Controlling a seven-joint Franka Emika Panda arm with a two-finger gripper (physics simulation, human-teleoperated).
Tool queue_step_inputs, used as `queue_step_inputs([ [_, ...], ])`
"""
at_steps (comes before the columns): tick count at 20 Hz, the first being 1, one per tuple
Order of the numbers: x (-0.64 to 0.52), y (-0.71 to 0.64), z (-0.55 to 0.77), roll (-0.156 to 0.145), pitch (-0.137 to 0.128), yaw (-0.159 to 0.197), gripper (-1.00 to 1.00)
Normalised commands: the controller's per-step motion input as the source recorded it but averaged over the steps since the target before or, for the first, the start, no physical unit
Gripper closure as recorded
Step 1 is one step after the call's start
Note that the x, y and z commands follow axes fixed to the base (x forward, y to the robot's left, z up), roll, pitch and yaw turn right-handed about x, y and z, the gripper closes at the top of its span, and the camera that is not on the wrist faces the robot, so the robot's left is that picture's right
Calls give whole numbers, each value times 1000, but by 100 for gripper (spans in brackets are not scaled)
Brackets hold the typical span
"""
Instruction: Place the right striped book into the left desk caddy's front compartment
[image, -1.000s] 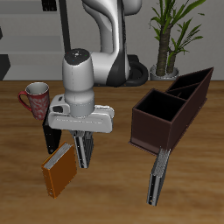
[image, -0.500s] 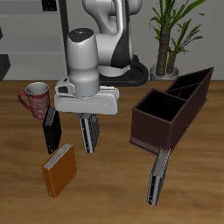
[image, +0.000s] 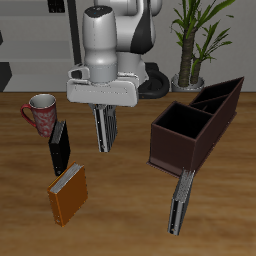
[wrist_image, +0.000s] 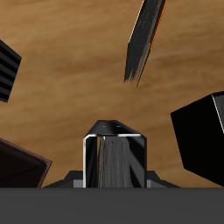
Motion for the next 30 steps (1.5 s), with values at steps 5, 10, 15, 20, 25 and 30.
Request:
queue_step_inputs([
  [5,-438,83,199,-1,-45,-36,100],
  [10,-492,81,209,-15,-59,-40,100],
  [15,-408,131,154,-4,-38,-19,100],
  [20,-430,169,188,13,-56,-43,100],
  [25,-263,110,49,-22,-32,-52,100],
  [30,-291,258,5,-11,-18,-27,100],
])
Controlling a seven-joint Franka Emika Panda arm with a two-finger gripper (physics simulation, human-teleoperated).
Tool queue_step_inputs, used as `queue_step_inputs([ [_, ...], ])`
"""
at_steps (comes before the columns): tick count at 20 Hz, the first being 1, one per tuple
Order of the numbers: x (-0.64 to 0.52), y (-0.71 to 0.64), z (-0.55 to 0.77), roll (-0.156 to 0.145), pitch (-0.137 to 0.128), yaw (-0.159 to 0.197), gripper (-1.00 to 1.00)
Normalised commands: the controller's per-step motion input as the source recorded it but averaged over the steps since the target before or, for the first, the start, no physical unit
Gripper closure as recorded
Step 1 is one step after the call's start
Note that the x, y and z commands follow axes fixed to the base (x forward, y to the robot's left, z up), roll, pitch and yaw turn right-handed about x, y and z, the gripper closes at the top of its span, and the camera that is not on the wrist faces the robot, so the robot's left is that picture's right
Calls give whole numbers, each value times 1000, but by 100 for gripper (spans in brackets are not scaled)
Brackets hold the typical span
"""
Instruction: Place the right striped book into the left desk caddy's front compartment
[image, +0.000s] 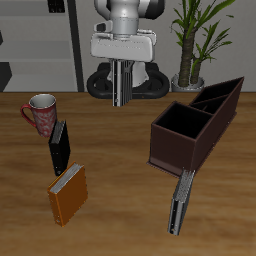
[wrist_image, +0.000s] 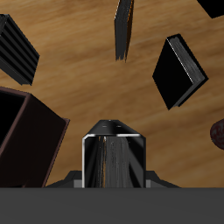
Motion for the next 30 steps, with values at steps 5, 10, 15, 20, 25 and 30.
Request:
queue_step_inputs([
  [5,-212,158,48,-11,0,-48,100],
  [10,-347,374,13,47,19,-32,100],
  [15,-221,252,33,61,-7,-28,100],
  [20,-147,206,-4,8,-15,-51,100],
  [25,-39,149,-48,-8,28,-77,100],
  [30,-84,190,18,-4,3,-40,100],
])
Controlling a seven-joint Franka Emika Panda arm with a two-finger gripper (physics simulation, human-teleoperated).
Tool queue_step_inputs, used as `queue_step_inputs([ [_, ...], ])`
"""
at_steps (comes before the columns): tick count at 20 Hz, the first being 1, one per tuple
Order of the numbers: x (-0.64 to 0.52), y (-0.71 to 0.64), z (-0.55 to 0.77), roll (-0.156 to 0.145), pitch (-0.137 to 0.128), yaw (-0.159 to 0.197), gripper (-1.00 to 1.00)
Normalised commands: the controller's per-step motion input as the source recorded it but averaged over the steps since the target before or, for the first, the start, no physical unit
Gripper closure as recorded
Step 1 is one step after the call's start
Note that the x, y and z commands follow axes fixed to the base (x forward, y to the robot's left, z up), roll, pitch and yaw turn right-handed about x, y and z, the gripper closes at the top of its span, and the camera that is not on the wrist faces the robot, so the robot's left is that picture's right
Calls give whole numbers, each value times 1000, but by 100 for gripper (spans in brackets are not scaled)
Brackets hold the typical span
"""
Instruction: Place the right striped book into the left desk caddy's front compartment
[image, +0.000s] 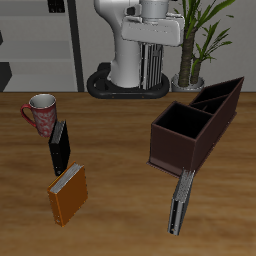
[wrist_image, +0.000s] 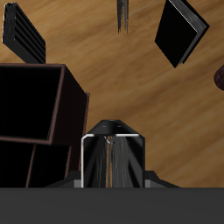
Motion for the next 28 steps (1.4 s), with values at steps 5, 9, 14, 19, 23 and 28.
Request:
queue_step_inputs([
  [5,-95,272,-24,18,9,-35,100],
  [9,-47,124,-28,12,-3,-24,100],
  [14,-101,306,57,68,-13,-30,100],
  [19,-79,155,139,47,-47,-43,100],
  [23,-30,112,11,16,3,-64,100],
  [28,61,182,-81,18,24,-27,100],
])
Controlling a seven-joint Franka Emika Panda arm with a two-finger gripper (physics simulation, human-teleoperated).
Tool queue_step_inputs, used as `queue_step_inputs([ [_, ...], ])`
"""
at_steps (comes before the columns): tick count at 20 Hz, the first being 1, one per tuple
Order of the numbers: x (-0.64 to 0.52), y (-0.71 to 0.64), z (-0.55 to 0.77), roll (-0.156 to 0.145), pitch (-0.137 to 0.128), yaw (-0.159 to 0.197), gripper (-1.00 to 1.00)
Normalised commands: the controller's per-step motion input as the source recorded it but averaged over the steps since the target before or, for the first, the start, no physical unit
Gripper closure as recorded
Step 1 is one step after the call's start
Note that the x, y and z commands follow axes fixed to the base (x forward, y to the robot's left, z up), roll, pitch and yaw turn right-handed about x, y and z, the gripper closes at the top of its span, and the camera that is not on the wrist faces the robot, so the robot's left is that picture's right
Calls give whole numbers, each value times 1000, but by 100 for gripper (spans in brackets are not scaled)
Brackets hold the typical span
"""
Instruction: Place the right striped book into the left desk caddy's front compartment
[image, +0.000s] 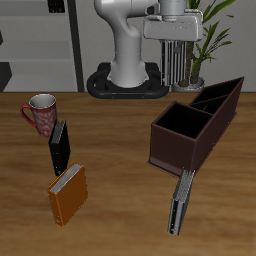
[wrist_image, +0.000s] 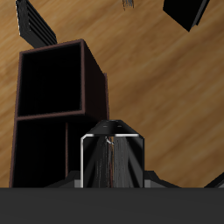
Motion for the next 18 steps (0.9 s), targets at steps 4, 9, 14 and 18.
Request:
queue_step_inputs([
  [4,72,220,-165,-15,39,-7,100],
  [9,34,240,-100,5,18,45,100],
  [14,96,194,-15,17,17,43,100],
  [18,197,219,6,20,20,51,100],
])
